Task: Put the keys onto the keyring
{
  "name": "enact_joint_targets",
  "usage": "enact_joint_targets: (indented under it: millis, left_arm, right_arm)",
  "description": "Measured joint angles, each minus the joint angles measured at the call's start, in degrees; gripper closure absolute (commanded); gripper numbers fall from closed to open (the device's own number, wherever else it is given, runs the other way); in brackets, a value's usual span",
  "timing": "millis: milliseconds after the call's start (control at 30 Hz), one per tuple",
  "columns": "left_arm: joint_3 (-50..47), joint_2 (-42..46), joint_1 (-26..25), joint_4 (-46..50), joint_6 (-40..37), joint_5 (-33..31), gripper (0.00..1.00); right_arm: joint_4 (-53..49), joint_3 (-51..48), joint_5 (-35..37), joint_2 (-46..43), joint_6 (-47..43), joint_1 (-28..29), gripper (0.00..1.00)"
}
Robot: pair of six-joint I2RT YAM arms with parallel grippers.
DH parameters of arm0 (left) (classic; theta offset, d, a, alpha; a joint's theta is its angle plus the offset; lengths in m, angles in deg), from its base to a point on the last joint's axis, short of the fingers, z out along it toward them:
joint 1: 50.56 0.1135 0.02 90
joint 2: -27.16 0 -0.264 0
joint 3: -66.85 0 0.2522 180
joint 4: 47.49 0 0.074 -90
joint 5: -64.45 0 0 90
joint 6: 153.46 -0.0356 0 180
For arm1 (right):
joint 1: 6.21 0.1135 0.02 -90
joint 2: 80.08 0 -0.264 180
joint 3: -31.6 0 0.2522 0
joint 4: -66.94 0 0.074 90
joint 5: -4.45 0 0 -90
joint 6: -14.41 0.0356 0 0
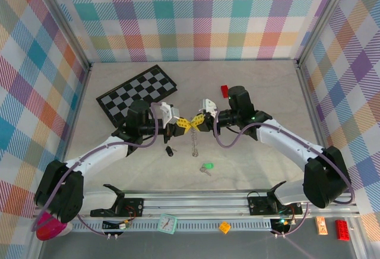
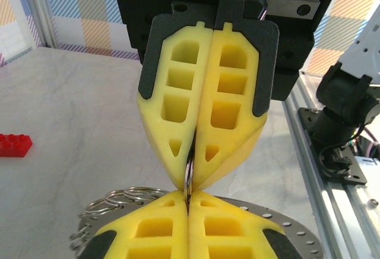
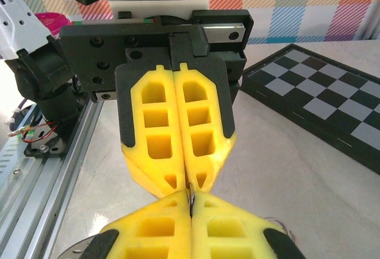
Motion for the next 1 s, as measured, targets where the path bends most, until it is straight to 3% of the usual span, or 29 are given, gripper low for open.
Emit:
enact_joint_targets:
  millis: [100, 467, 533, 667, 767, 900, 1000]
  left_arm:
    - [-0.46, 1.49, -1.14, 1.73, -2.43, -3.26, 1.00]
    - [-0.55, 2.82, -4.57, 8.63, -10.75, -12.41, 1.00]
    - [-0.48, 2.82, -4.94, 9.75, -11.78, -13.33, 1.00]
    - [-0.17, 2.78, -5.66, 11.72, -13.49, -14.88, 1.00]
    - [-0.07, 2.78, -6.10, 12.92, -14.14, -15.58, 1.00]
    - [-0.07, 2.78, -6.34, 13.25, -13.90, -16.59, 0.73]
    - [-0.70, 3.28, -6.34, 11.47, -12.52, -17.09, 0.65]
  right_arm:
    - [-0.79, 0.02, 0.59, 0.22, -0.81, 0.13, 0.86]
    - [-10.36, 1.77, 3.82, 2.14, -5.99, 0.72, 0.85]
    - [-11.93, 2.56, 4.24, 2.67, -6.75, 0.79, 0.87]
    - [-14.14, 3.13, 5.07, 2.84, -8.22, 1.22, 1.00]
    - [-15.08, 3.23, 5.44, 3.17, -9.16, 1.33, 1.00]
    - [-15.43, 3.23, 5.51, 3.28, -9.35, 1.57, 1.00]
    - [-14.82, 3.08, 5.42, 3.26, -9.29, 1.57, 1.00]
